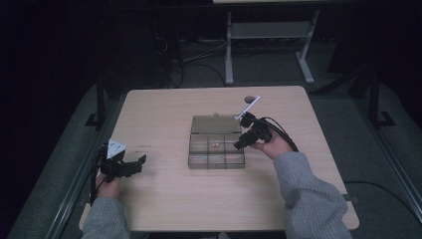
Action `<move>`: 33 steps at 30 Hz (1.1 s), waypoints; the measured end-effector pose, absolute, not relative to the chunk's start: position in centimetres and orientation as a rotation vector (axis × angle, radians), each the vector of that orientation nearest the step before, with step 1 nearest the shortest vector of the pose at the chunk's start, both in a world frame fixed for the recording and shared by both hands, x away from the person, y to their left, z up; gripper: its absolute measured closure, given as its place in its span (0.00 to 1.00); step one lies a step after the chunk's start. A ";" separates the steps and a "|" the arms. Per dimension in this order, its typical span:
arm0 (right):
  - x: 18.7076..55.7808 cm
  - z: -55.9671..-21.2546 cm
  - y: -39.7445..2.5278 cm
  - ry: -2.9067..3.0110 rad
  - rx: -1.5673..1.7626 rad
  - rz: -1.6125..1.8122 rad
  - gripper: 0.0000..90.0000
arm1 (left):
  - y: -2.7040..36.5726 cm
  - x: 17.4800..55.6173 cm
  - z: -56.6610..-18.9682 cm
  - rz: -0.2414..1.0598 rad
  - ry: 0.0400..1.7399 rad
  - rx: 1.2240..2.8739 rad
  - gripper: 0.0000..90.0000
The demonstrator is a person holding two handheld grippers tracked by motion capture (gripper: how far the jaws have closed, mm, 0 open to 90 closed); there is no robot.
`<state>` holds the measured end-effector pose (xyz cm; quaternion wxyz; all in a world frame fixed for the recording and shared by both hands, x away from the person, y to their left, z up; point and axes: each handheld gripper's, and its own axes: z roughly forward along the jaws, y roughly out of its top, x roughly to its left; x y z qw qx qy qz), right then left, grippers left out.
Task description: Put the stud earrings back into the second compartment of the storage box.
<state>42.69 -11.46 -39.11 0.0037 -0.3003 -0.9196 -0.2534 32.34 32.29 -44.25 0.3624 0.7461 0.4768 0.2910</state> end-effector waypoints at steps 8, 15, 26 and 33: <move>41.5 -39.4 -13.2 -2.863 -0.973 -0.809 0.60 | 32.3 32.3 -44.3 0.750 1.223 1.927 0.15; 40.5 -39.9 -14.5 -2.843 -1.000 -0.826 0.58 | 32.3 32.3 -44.3 0.749 1.222 1.932 0.15; 39.1 -40.7 -16.3 -2.813 -1.032 -0.867 0.57 | 32.2 32.3 -44.3 0.749 1.225 1.935 0.15; 38.0 -41.5 -17.6 -2.814 -1.056 -0.870 0.57 | 32.2 32.3 -44.3 0.750 1.220 1.942 0.15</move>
